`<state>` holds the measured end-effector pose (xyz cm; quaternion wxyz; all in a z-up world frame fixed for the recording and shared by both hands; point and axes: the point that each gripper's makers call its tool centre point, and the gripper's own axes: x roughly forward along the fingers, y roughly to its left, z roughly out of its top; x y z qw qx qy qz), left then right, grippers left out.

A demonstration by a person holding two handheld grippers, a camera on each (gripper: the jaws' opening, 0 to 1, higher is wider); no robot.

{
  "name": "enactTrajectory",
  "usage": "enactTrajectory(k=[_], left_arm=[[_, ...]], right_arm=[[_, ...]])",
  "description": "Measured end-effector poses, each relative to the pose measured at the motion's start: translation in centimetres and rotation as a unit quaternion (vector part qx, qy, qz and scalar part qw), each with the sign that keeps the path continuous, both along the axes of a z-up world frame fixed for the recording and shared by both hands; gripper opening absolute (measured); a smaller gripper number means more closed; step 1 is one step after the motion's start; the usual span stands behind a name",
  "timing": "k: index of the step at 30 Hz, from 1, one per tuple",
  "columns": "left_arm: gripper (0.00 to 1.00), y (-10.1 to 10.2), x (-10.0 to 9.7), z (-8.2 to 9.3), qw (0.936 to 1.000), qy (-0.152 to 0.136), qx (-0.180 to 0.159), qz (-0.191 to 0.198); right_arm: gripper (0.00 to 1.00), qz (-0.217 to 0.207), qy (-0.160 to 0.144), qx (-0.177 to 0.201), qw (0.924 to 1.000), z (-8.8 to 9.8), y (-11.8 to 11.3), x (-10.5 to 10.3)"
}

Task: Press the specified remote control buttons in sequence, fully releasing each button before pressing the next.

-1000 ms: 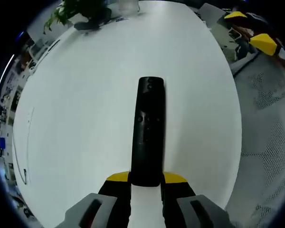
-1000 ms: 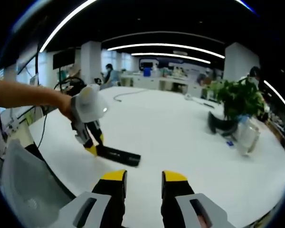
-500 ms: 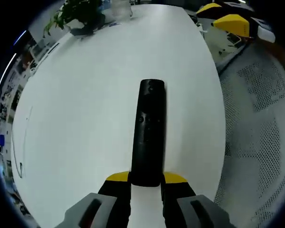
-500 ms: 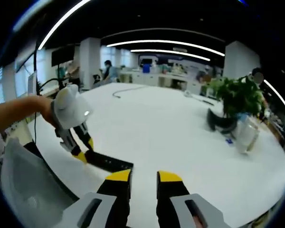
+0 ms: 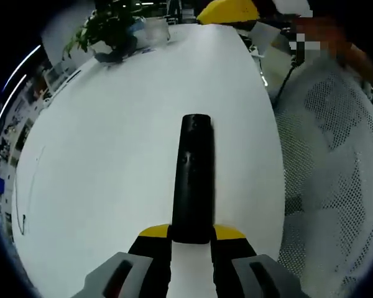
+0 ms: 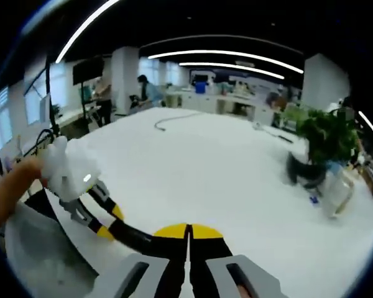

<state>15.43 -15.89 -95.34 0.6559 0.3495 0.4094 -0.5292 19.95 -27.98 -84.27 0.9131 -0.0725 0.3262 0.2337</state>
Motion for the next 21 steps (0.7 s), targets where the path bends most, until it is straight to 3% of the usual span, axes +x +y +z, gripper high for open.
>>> enactTrajectory(k=[1, 6, 7, 9, 10, 11, 13, 16, 21], left_arm=[[0.23, 0.0, -0.2, 0.0, 1.0000, 0.002, -0.004, -0.001], [0.23, -0.4, -0.7, 0.0, 0.9995, 0.004, -0.021, -0.024], [0.23, -0.3, -0.6, 0.0, 0.9993, 0.005, -0.030, -0.023], [0.23, -0.3, -0.6, 0.1, 0.9988, 0.003, -0.043, -0.024], [0.23, -0.3, -0.6, 0.1, 0.9986, 0.002, -0.047, -0.025], [0.23, -0.5, -0.8, 0.2, 0.9984, -0.001, -0.049, -0.029], [0.23, -0.9, -1.3, 0.6, 0.9985, -0.001, -0.045, -0.030], [0.23, -1.1, -2.0, 1.0, 0.9983, 0.000, -0.047, -0.036], [0.23, -1.3, -2.9, 1.3, 0.9978, 0.000, -0.050, -0.043]], right_arm=[[0.00, -0.001, 0.023, -0.005, 0.9997, -1.1, 0.1, 0.1], [0.00, -0.009, 0.077, -0.031, 0.9965, -5.2, -0.3, -1.4], [0.00, -0.012, 0.118, -0.025, 0.9926, -6.7, -0.3, -2.6], [0.00, -0.011, 0.175, -0.018, 0.9844, -7.9, 0.1, -3.6], [0.00, -0.011, 0.184, -0.018, 0.9827, -8.1, 0.1, -3.7], [0.00, -0.015, 0.217, -0.016, 0.9758, -8.8, 0.4, -4.1], [0.00, -0.012, 0.207, -0.033, 0.9778, -9.3, 0.4, -3.6], [0.00, 0.000, 0.160, -0.075, 0.9843, -8.9, -0.1, -2.7], [0.00, 0.006, 0.188, -0.063, 0.9801, -9.5, 0.9, -3.6]])
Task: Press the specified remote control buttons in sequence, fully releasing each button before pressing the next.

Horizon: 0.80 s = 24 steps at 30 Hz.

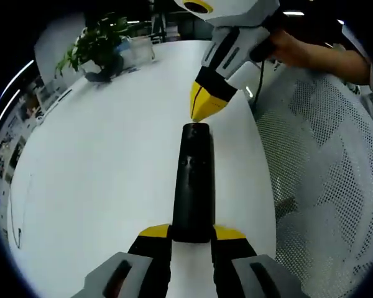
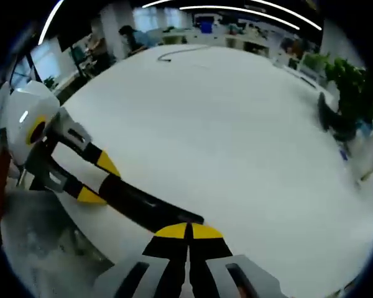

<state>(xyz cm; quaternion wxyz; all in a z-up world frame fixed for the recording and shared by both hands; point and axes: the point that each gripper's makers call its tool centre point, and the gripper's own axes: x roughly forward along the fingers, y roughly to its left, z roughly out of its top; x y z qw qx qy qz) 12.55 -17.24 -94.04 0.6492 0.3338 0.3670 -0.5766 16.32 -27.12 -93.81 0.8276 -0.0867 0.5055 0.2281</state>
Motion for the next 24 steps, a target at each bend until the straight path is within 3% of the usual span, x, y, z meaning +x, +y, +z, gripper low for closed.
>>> enactTrajectory(k=[3, 6, 10, 18, 24], left_arm=[[0.23, -0.2, -0.7, 0.2, 1.0000, 0.002, 0.000, -0.009], [0.23, -0.2, -0.7, 0.3, 0.9999, 0.000, -0.003, -0.011], [0.23, 0.1, 0.1, -0.2, 0.9999, 0.004, -0.008, -0.008], [0.24, 0.6, 1.0, -0.7, 0.9999, 0.008, -0.009, -0.006], [0.24, 0.8, 1.5, -1.2, 0.9999, 0.009, -0.013, -0.003]], right_arm=[[0.00, 0.005, -0.002, -0.016, 0.9999, -0.2, -0.2, -0.1], [0.00, 0.001, 0.014, -0.005, 0.9999, -0.4, 0.0, -0.6], [0.00, -0.002, 0.020, -0.014, 0.9997, -0.9, -0.2, -0.8], [0.00, -0.017, 0.031, 0.008, 0.9993, -0.9, -0.2, -0.8], [0.00, 0.024, 0.018, -0.007, 0.9995, -0.8, 0.1, -1.1]])
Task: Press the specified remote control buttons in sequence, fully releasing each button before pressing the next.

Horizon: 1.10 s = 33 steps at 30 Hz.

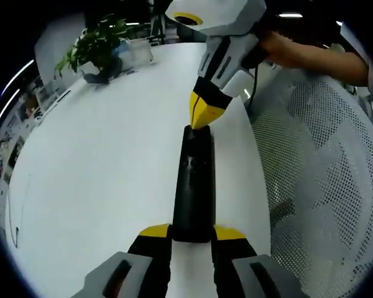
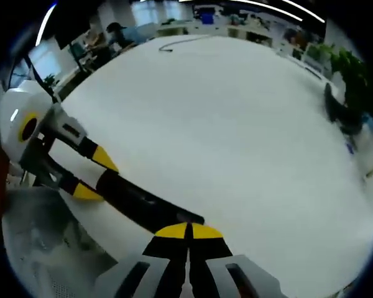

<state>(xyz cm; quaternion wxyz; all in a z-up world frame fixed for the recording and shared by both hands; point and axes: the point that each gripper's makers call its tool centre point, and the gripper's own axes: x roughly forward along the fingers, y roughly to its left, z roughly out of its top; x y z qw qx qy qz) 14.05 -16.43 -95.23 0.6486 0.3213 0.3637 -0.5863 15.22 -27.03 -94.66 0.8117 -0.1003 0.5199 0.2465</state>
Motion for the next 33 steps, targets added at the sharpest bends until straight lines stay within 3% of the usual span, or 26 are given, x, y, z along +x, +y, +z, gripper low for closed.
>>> enactTrajectory(k=[8, 11, 15, 18, 22, 25, 33], left_arm=[[0.24, 0.0, 0.1, -0.2, 1.0000, 0.004, -0.003, 0.005], [0.24, 0.0, 0.1, -0.2, 1.0000, 0.005, -0.005, 0.006], [0.24, 0.0, 0.0, -0.1, 0.9999, 0.004, -0.010, 0.011], [0.24, 0.0, 0.0, -0.2, 1.0000, 0.000, -0.004, 0.005], [0.24, 0.0, 0.0, -0.1, 1.0000, -0.004, 0.006, 0.000], [0.24, 0.0, -0.1, 0.0, 1.0000, -0.002, 0.002, 0.003], [0.24, 0.1, -0.1, 0.0, 1.0000, 0.001, 0.001, 0.002]], right_arm=[[0.00, 0.068, -0.041, -0.068, 0.9945, -0.1, 0.1, 0.2], [0.00, 0.032, -0.030, -0.039, 0.9983, -0.1, 0.1, 0.3], [0.00, 0.017, -0.028, -0.025, 0.9991, 0.0, -0.2, 0.7], [0.00, 0.028, -0.044, -0.063, 0.9967, 0.2, -1.0, 1.1], [0.00, 0.010, -0.025, -0.016, 0.9995, 0.5, -0.2, 0.7], [0.00, 0.006, -0.001, -0.017, 0.9998, -0.1, -0.4, 0.3], [0.00, 0.007, 0.000, -0.010, 0.9999, 0.2, -0.1, 0.3]])
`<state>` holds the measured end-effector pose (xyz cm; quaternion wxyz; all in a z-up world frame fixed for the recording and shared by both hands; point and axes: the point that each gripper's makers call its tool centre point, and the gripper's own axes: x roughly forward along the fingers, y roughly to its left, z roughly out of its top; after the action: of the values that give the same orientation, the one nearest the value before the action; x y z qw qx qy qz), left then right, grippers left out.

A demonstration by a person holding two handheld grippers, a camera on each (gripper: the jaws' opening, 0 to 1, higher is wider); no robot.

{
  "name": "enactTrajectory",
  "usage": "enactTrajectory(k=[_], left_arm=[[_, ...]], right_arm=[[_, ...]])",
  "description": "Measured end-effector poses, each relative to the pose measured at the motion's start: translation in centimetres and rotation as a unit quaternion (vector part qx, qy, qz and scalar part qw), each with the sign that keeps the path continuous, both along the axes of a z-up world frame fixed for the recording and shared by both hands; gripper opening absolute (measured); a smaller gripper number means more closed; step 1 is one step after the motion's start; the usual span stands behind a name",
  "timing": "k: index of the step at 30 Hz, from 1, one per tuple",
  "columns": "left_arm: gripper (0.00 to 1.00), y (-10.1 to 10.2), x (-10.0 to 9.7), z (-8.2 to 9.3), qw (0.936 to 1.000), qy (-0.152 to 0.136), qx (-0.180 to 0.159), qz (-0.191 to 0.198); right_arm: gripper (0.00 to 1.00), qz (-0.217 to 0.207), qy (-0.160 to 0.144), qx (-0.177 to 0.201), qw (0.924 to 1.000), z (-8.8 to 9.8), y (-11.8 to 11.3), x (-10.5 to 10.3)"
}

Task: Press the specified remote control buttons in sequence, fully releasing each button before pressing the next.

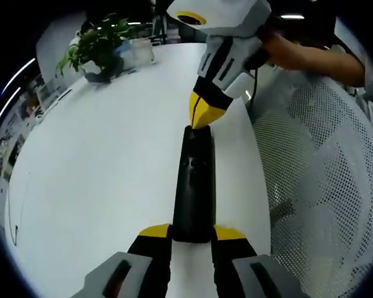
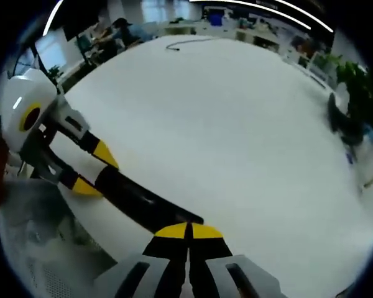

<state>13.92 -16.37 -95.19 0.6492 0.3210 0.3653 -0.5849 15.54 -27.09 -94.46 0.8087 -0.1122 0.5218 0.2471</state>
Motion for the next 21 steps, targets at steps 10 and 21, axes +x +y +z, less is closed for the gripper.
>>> enactTrajectory(k=[10, 21], left_arm=[[0.24, 0.01, -0.05, 0.01, 1.0000, 0.001, 0.003, 0.000], [0.24, 0.02, -0.09, 0.04, 1.0000, -0.001, 0.003, -0.002]], right_arm=[[0.00, -0.007, 0.007, 0.000, 1.0000, 0.03, -0.07, -0.21], [0.00, 0.006, 0.011, -0.004, 0.9999, 0.06, 0.26, -0.33]])
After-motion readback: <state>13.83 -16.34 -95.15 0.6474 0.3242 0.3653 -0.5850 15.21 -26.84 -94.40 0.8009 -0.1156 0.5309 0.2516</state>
